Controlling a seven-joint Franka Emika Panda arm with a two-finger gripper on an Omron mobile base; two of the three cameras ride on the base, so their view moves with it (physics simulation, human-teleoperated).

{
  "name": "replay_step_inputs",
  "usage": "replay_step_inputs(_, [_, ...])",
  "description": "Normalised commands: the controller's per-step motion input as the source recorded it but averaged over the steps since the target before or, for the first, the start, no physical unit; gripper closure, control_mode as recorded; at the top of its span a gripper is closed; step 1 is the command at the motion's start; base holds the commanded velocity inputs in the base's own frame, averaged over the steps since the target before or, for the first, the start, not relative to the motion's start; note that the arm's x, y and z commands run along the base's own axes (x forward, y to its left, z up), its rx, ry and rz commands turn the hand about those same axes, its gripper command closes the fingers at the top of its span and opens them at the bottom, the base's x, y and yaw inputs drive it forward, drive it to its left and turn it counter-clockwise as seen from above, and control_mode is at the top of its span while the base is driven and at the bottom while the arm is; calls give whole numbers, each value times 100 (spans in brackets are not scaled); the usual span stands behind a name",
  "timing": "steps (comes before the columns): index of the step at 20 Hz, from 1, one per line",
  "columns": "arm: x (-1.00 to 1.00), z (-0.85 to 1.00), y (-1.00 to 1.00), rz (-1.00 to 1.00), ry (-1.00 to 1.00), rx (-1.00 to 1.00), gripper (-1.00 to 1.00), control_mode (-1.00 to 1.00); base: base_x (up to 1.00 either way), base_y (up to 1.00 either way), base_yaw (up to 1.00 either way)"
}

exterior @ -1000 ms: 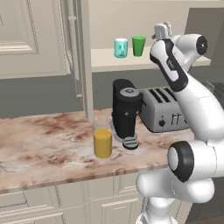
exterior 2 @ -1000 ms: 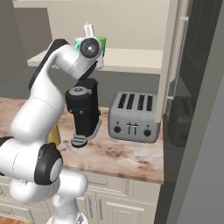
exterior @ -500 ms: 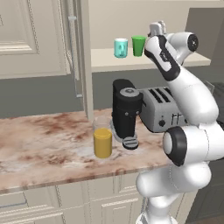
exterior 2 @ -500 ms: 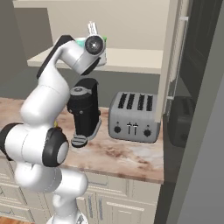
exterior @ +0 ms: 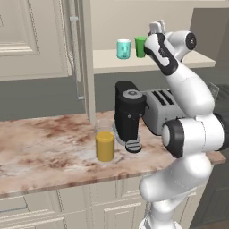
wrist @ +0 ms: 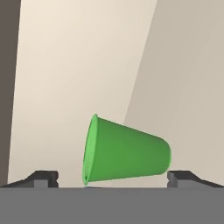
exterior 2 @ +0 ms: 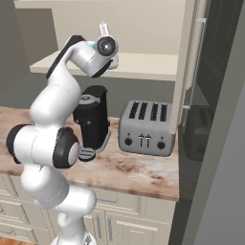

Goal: There is a tray on the dining counter. Grab the cup, mug, and pitcher and place them on the tray. The pitcher may be placed next to the tray if it cannot fit the tray.

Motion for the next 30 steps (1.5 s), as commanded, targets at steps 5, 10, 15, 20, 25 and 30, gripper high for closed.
replay_step_inputs(5, [25, 0, 0, 0, 4, 0, -100, -100, 0, 0, 0])
replay_step_inputs(10, [23, -1, 0, 0, 6, 0, -100, -100, 0, 0, 0])
replay_step_inputs(15, [21, 0, 0, 0, 3, 0, -100, -100, 0, 0, 0])
replay_step_inputs(20, [24, 0, 0, 0, 1, 0, -100, -100, 0, 0, 0])
replay_step_inputs(25, [19, -4, 0, 0, 2, 0, -100, -100, 0, 0, 0])
replay_step_inputs(30, [16, -2, 0, 0, 2, 0, -100, -100, 0, 0, 0])
